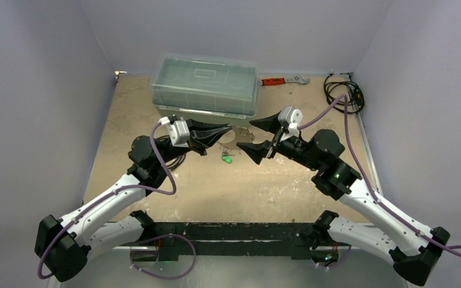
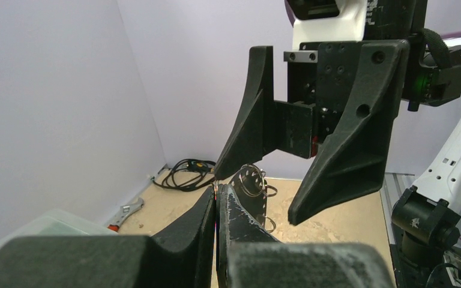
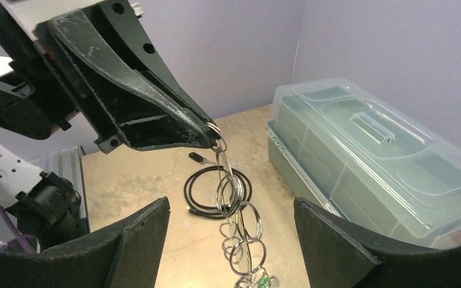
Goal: Put the keys on the keyring
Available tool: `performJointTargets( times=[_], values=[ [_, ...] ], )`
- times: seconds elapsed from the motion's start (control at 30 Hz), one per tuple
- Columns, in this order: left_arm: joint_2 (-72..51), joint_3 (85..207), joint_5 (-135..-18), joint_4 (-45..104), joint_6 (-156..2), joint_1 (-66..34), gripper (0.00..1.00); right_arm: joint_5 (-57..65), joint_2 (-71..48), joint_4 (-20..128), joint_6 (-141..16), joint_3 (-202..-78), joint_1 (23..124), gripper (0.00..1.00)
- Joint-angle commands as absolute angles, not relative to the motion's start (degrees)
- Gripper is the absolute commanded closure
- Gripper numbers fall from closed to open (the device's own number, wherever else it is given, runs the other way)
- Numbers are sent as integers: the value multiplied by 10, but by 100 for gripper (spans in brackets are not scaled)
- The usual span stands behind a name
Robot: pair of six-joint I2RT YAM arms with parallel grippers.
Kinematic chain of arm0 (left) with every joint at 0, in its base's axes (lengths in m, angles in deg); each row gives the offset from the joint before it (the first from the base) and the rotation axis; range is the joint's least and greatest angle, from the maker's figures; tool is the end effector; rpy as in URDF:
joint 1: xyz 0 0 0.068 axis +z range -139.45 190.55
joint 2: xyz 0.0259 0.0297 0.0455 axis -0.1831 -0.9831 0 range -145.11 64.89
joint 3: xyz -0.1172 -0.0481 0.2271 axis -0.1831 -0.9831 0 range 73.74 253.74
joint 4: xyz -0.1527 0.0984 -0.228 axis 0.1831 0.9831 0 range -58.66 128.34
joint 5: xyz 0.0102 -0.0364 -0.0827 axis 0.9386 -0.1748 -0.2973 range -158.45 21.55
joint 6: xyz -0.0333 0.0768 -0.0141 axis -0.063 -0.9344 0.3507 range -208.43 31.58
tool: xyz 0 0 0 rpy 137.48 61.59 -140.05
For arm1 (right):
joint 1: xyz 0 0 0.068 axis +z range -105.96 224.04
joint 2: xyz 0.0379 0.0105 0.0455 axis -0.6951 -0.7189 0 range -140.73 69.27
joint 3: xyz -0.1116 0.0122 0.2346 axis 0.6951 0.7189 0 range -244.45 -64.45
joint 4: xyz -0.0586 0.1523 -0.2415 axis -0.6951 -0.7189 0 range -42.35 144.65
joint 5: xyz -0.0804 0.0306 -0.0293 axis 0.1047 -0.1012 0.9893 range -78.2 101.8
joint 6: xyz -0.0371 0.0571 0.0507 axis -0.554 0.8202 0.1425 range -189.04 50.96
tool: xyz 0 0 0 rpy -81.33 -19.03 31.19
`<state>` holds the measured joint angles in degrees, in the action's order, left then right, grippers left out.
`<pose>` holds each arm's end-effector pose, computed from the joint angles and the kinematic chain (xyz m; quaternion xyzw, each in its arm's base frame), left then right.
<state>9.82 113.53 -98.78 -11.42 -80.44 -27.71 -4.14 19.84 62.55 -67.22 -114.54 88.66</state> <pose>0.1982 -0.2042 0.3679 0.3466 0.4251 -0.4489 0.7054 0.1828 0.2092 0.3889 -0.3336 0.5632 0.3791 0.6541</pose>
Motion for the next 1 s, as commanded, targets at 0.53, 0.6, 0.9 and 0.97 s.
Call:
performJointTargets(
  times=[0.53,0.6,0.9,0.97],
  values=[
    [112,1138,-963,-166,-795,-274,100,-71,163,693,-656,-1130,889,48],
    [112,1137,-963,-168,-794,-274,100,-81,159,696,-656,-1127,889,38],
    [111,1136,-975,-177,-785,-274,100,-84,151,722,-659,-1120,889,57],
    [110,1137,-975,-176,-785,-274,100,-86,150,725,-659,-1122,888,68]
  ],
)
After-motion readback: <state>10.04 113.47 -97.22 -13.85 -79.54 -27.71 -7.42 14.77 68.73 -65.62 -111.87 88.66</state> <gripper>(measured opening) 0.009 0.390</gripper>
